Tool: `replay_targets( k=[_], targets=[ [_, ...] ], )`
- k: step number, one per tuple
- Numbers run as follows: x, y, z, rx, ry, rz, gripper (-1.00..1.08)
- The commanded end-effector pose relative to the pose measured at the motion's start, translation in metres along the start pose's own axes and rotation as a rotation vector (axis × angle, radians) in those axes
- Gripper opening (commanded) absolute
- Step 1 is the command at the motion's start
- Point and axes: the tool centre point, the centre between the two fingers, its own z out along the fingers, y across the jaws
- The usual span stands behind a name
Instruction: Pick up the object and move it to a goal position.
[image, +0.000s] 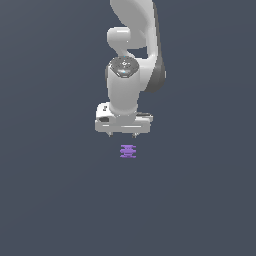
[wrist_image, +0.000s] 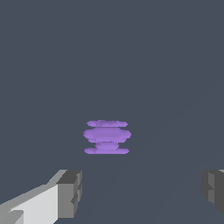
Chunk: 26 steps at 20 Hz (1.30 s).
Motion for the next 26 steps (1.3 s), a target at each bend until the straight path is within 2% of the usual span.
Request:
replay_targets(
  k=[1, 10, 16, 26],
  targets=[
    [0.000, 0.000, 0.000, 0.000, 0.000, 0.000, 1.00],
    [0.006, 0.014, -0.011, -0.024, 0.009, 0.007, 1.00],
    [0.006, 0.015, -0.011, -0.024, 0.009, 0.006, 1.00],
    [0.006, 0.013, -0.001, -0.026, 0.004, -0.111, 1.00]
  ],
)
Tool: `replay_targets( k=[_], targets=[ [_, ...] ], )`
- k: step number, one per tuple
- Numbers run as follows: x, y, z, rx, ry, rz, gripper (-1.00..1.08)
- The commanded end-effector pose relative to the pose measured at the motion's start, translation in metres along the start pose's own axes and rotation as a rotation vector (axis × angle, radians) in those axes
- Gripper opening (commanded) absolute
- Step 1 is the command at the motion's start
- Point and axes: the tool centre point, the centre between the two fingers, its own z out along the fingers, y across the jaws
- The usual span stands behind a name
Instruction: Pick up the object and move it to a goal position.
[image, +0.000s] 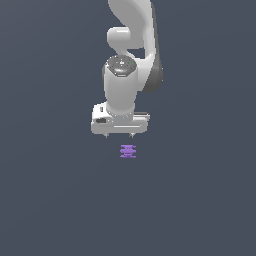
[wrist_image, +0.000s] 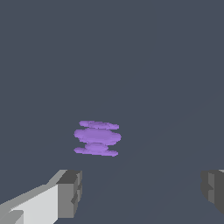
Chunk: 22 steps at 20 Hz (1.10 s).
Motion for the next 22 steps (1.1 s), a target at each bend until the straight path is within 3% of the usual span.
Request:
replay_targets(
  k=[1, 22],
  targets=[
    [0.000, -0.001, 0.004, 0.000, -0.001, -0.044, 1.00],
    [-0.002, -0.014, 0.046, 0.012, -0.005, -0.634, 1.00]
  ],
)
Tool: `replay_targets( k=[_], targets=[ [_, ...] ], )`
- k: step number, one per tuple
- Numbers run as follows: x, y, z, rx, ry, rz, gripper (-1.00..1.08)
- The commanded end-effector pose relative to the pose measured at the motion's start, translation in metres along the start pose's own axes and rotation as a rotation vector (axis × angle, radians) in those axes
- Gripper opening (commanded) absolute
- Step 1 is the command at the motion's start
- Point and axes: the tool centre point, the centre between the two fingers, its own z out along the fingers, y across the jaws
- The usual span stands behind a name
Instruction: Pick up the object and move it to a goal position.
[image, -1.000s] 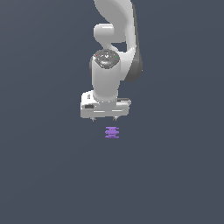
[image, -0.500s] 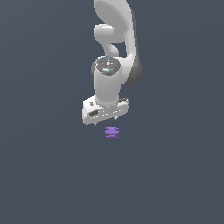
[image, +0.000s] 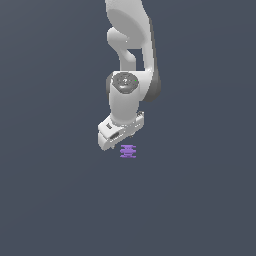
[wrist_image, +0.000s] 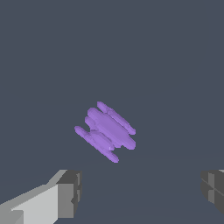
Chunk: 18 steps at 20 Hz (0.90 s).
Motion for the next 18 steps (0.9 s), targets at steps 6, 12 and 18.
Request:
replay_targets(
  k=[6, 12, 18],
  targets=[
    [0.003, -0.006, 0.014, 0.007, 0.008, -0.222, 1.00],
    [0.006, -0.010, 0.024, 0.012, 0.018, -0.398, 1.00],
    [0.009, -0.016, 0.034, 0.015, 0.033, -0.574, 1.00]
  ],
)
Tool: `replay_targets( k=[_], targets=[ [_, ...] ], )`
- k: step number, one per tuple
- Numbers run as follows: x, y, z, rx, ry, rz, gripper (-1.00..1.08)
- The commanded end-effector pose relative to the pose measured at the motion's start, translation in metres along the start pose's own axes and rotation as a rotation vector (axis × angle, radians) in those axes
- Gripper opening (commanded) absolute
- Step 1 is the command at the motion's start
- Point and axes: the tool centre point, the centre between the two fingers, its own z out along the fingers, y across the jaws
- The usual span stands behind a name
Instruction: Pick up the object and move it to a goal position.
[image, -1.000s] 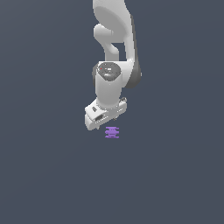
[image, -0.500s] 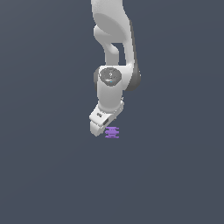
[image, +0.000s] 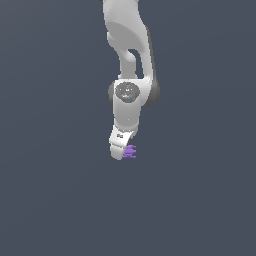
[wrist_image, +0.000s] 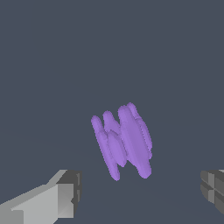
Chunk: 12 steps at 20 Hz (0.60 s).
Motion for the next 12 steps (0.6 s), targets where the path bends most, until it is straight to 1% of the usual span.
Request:
replay_targets(
  k=[1, 6, 12],
  targets=[
    [0.002, -0.001, 0.004, 0.000, 0.006, -0.075, 1.00],
    [0.006, -0.003, 0.010, -0.001, 0.018, -0.198, 1.00],
    [0.009, -0.005, 0.014, -0.003, 0.029, -0.296, 1.00]
  ],
)
